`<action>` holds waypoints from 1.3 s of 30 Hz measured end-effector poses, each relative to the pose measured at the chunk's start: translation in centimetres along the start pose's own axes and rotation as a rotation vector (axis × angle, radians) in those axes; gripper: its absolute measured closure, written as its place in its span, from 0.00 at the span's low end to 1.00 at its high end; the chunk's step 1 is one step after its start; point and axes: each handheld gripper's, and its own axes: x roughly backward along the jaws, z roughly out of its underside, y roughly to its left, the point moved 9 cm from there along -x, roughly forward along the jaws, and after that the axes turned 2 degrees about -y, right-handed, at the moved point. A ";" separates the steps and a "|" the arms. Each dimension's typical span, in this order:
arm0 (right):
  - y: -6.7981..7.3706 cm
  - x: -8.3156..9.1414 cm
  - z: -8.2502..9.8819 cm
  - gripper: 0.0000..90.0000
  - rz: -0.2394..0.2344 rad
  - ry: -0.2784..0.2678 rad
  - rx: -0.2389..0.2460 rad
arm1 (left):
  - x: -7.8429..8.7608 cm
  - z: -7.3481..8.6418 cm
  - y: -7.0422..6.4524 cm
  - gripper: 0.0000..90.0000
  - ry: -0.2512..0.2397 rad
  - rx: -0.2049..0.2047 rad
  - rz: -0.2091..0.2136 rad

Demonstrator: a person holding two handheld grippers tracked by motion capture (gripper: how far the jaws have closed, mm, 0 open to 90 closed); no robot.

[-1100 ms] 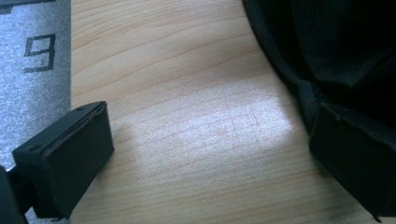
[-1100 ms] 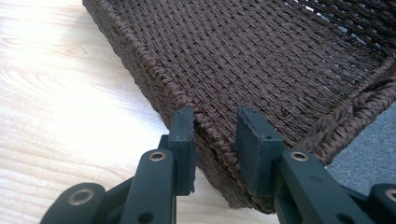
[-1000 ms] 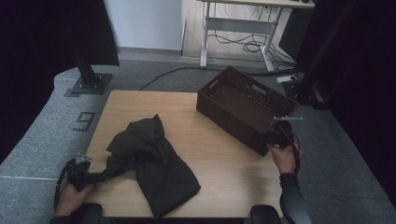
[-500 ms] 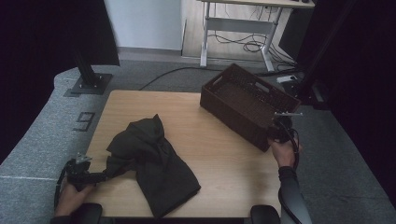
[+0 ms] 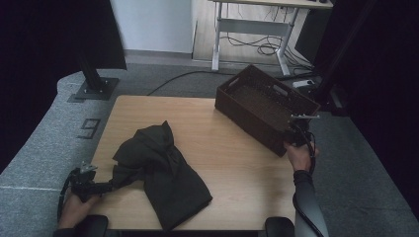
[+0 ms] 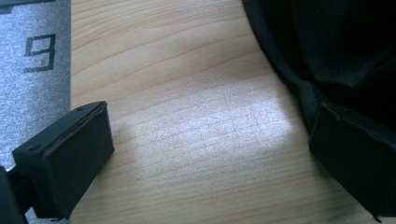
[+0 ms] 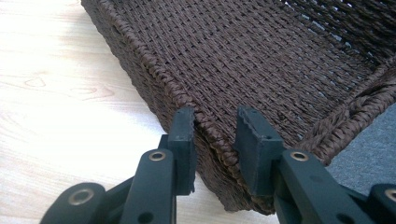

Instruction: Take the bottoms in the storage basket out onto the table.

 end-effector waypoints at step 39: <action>-2.5 -2.7 -2.6 0.75 0.064 -0.012 0.014 | 0.0 0.0 0.0 0.00 0.000 0.000 -0.001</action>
